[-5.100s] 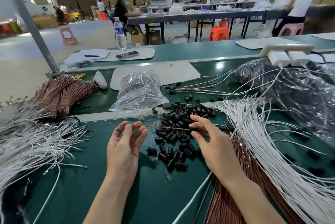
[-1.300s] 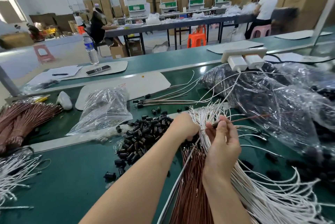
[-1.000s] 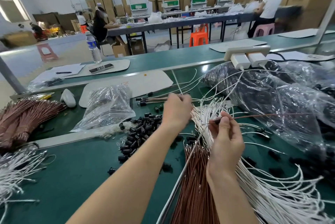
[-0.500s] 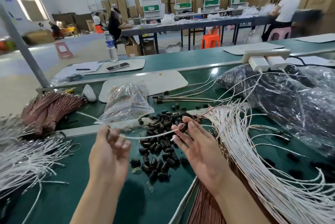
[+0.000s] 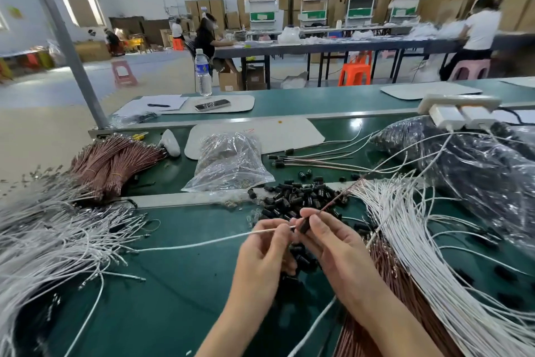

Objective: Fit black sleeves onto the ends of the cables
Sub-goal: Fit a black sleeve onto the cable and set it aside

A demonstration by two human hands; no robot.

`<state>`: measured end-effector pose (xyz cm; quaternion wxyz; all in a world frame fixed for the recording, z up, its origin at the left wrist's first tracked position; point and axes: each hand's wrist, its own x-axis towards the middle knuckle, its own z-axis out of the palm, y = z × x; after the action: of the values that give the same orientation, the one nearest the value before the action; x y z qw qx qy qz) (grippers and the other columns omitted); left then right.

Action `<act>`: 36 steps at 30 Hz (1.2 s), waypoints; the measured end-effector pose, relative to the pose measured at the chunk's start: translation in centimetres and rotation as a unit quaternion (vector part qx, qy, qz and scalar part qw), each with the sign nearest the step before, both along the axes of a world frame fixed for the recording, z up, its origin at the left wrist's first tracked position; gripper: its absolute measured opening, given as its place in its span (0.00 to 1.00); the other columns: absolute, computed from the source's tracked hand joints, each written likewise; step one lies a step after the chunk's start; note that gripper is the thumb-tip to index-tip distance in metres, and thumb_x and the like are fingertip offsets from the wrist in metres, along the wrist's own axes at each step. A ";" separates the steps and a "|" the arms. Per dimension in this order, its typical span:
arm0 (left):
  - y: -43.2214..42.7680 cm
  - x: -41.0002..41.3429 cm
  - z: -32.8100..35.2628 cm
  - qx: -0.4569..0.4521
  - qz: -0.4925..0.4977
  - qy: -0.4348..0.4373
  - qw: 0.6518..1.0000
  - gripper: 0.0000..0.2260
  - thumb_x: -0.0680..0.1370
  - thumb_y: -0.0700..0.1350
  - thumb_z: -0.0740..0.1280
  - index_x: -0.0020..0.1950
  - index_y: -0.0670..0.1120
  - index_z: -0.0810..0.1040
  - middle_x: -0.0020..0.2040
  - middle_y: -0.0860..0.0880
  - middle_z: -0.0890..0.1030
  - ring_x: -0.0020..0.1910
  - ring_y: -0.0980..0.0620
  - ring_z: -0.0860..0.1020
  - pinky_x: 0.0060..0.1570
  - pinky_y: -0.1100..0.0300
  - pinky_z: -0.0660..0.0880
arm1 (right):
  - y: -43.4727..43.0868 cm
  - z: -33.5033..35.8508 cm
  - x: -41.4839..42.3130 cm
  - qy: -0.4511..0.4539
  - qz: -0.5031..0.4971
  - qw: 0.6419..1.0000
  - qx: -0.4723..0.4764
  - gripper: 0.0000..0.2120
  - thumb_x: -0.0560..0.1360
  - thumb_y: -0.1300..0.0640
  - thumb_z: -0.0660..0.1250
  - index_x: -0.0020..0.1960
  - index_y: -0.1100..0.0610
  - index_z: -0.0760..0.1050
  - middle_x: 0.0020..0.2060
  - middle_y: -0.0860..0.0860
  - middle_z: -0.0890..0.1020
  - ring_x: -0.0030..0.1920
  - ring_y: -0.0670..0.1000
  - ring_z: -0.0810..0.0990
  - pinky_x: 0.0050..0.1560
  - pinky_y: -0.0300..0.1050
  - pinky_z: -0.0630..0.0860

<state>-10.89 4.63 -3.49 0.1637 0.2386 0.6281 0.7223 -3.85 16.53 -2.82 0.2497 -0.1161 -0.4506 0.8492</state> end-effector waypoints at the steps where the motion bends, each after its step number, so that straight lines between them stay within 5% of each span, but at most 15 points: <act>1: -0.1 -0.1 0.0 0.003 0.020 0.011 1.000 0.14 0.77 0.53 0.66 0.53 0.43 0.80 0.42 0.47 0.85 0.32 0.51 0.79 0.32 0.60 0.78 | 0.0 0.0 0.0 0.000 0.005 1.000 0.003 0.11 0.75 0.58 0.68 0.53 0.58 0.86 0.51 0.61 0.86 0.56 0.58 0.85 0.55 0.43 0.81; 6: -0.8 -1.7 -0.2 0.089 0.113 -0.075 0.987 0.15 0.78 0.50 0.65 0.52 0.39 0.77 0.43 0.47 0.84 0.32 0.54 0.78 0.32 0.61 0.77 | 1.1 0.3 0.3 0.005 -0.061 0.995 -0.082 0.10 0.75 0.59 0.67 0.50 0.55 0.86 0.49 0.57 0.86 0.50 0.57 0.87 0.50 0.47 0.84; 14: -0.7 -2.3 -0.6 0.122 0.108 -0.094 0.982 0.11 0.78 0.50 0.65 0.48 0.42 0.79 0.43 0.47 0.84 0.30 0.55 0.75 0.28 0.62 0.74 | 2.3 0.1 0.5 0.015 -0.068 0.974 -0.216 0.09 0.80 0.67 0.63 0.54 0.61 0.81 0.53 0.61 0.86 0.53 0.59 0.87 0.45 0.45 0.85; 36: -0.7 -2.4 -1.3 0.086 0.127 -0.066 0.986 0.13 0.78 0.52 0.67 0.50 0.42 0.79 0.40 0.49 0.83 0.31 0.55 0.76 0.30 0.62 0.75 | 2.3 -0.4 0.3 0.024 -0.007 0.978 -0.207 0.10 0.75 0.65 0.66 0.47 0.55 0.84 0.58 0.58 0.85 0.55 0.59 0.86 0.47 0.50 0.84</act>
<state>-13.25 3.96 -4.77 0.0909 0.1216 0.5767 0.8027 -3.54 18.87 -3.26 0.2369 -0.1481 -0.2577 0.9250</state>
